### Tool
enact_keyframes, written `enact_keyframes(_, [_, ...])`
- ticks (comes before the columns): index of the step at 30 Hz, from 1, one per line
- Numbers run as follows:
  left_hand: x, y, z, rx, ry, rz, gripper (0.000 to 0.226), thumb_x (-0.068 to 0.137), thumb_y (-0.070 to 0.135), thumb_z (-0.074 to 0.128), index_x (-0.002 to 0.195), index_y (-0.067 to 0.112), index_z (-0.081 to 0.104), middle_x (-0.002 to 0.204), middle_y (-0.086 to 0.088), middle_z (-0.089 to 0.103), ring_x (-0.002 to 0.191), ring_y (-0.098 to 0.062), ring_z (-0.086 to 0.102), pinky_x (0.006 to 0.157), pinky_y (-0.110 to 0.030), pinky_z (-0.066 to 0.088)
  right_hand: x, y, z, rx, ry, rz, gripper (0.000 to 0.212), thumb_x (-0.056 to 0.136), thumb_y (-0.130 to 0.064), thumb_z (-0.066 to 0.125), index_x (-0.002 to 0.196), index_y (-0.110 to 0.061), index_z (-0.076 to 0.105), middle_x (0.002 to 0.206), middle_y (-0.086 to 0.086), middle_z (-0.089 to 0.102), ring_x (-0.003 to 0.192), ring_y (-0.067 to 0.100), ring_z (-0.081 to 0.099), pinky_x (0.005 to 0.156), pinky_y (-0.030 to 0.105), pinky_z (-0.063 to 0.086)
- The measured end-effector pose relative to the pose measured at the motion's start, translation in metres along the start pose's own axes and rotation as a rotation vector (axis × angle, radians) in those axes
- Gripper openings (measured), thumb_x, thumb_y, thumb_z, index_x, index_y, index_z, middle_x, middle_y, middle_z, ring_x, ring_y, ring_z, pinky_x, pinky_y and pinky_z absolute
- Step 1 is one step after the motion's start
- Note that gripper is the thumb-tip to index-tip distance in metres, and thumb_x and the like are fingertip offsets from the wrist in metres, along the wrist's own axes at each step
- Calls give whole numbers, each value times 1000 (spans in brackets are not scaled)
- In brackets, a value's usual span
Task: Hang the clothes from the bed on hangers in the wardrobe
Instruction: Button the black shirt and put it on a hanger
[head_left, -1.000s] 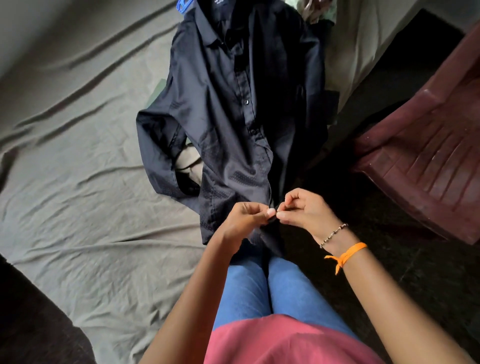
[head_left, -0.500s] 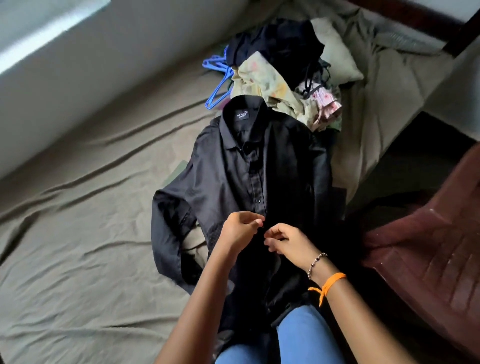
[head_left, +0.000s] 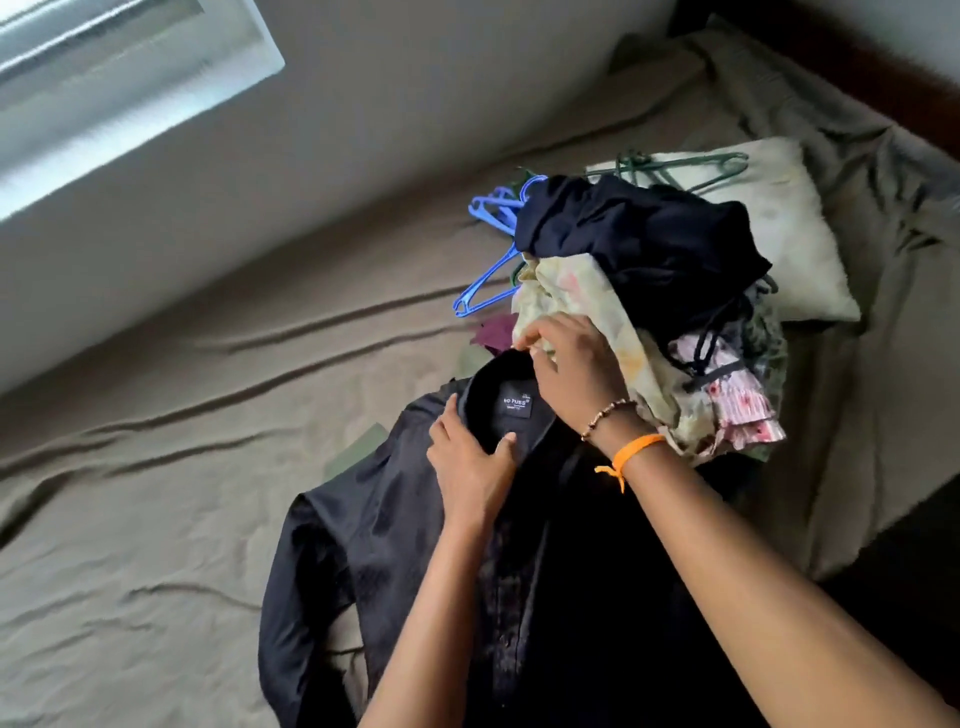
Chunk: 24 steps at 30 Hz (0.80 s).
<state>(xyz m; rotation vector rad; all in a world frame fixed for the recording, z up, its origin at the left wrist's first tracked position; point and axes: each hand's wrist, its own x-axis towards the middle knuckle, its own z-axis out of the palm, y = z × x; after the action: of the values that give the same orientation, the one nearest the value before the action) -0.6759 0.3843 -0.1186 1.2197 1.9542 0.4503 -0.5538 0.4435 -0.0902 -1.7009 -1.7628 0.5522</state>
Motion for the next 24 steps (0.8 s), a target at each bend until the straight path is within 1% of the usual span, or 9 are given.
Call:
enact_keyframes(2, [16,5,11,-4,-9,24,78,83,21,66,148,15,23,147,-11,30,133,-31,30,109,-33,20,52,7,17,-169,-140,-125,21,81,-8,54,93,-19,67,108,-1,64,128,25,42,114,47,13])
enact_keyframes(5, [27,7,20,70,3,77,77,83,21,65,149,23,24,147,-9,30,131,-31,31,108,-35,25,110,38,30,-606,-356,-228,37,82,-30,63,119,-31,61,148,-1,37,145,33,-3,104,61,-20])
enact_keyframes(8, [41,8,27,123,-11,65,76,84,22,63,148,30,22,148,-4,29,133,-28,29,108,-34,26,143,95,22,-869,-430,-83,39,86,-35,56,125,-33,56,159,4,8,140,47,-13,106,69,-8])
enact_keyframes(11, [49,8,32,108,-31,53,76,84,21,64,147,32,22,147,-2,31,133,-25,29,107,-33,26,137,148,-2,-785,-346,238,45,83,-35,64,126,-25,53,159,-1,5,142,44,-4,105,65,18])
enact_keyframes(14, [54,3,35,78,-47,67,78,82,20,68,146,32,25,143,-2,35,130,-25,33,105,-29,25,117,194,-28,-751,-239,514,53,81,-31,68,130,-19,51,156,4,15,142,42,2,101,73,14])
enact_keyframes(17, [60,-6,35,31,-44,104,80,78,17,73,144,29,30,139,-1,41,127,-21,38,97,-14,20,122,230,-56,-679,-272,718,51,89,-20,60,138,-21,43,157,6,12,142,40,1,102,73,16])
enact_keyframes(21, [68,-12,41,12,-53,78,81,74,15,76,142,27,34,136,0,44,125,-20,39,92,-10,18,149,220,-82,-715,-426,770,62,85,-34,65,141,-29,38,158,5,2,142,42,-5,104,72,2])
enact_keyframes(22, [69,-11,43,24,-49,76,81,73,14,77,141,26,35,135,0,44,125,-21,40,92,-10,18,155,206,-80,-734,-358,726,63,81,-33,68,138,-24,42,157,8,6,141,42,-3,105,70,2])
enact_keyframes(24, [71,-8,47,62,-41,83,80,72,14,77,141,25,36,134,-1,46,123,-24,41,92,-14,21,157,170,-54,-725,-16,445,44,78,-17,63,121,-10,55,145,17,29,135,44,18,107,56,16])
